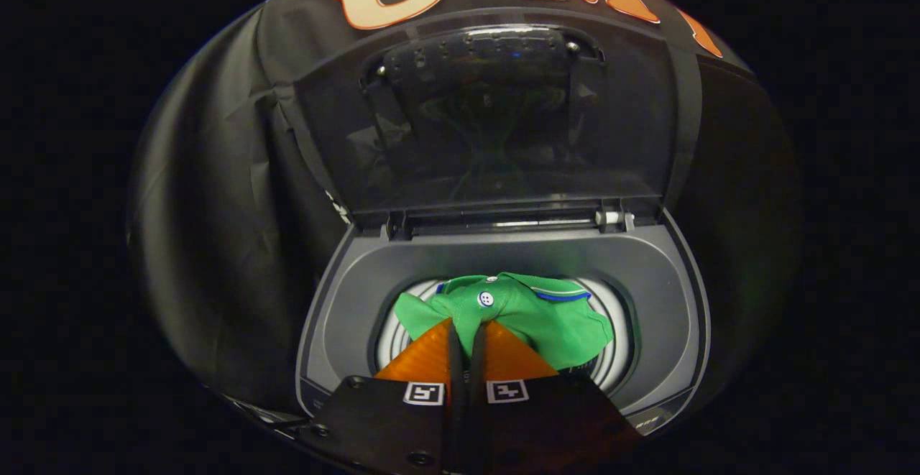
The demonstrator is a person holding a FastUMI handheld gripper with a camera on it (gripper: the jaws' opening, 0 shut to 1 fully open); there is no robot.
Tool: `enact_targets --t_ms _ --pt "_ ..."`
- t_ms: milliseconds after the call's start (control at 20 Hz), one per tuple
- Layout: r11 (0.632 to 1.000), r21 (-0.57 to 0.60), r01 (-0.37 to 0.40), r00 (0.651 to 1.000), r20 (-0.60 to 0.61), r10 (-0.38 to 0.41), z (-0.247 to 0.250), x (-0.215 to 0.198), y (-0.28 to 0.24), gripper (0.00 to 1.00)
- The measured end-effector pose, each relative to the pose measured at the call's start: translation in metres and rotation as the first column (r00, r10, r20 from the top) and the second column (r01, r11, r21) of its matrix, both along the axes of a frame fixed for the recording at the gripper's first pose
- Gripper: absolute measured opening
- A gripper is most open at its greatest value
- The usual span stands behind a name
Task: Put the clothes into the washing machine and then close the washing machine lid.
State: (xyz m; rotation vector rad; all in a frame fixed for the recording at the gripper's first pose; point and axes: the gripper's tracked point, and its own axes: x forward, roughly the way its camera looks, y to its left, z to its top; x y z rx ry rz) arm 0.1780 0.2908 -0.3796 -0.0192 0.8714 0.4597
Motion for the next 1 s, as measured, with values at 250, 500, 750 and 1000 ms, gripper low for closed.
enact_targets --t_ms 250,500,750,1000 --pt "0.997 0.013 0.076 0.997 -0.017 -0.075 0.001 0.009 -0.004 0.09" --pt "0.995 -0.023 0.095 0.995 -0.038 -0.096 0.006 0.004 -0.016 0.85" --pt "0.995 -0.044 0.093 0.996 -0.011 -0.093 0.017 0.0 -0.023 0.99" --pt "0.995 -0.025 0.097 0.995 -0.008 -0.097 0.029 -0.012 -0.021 0.99"
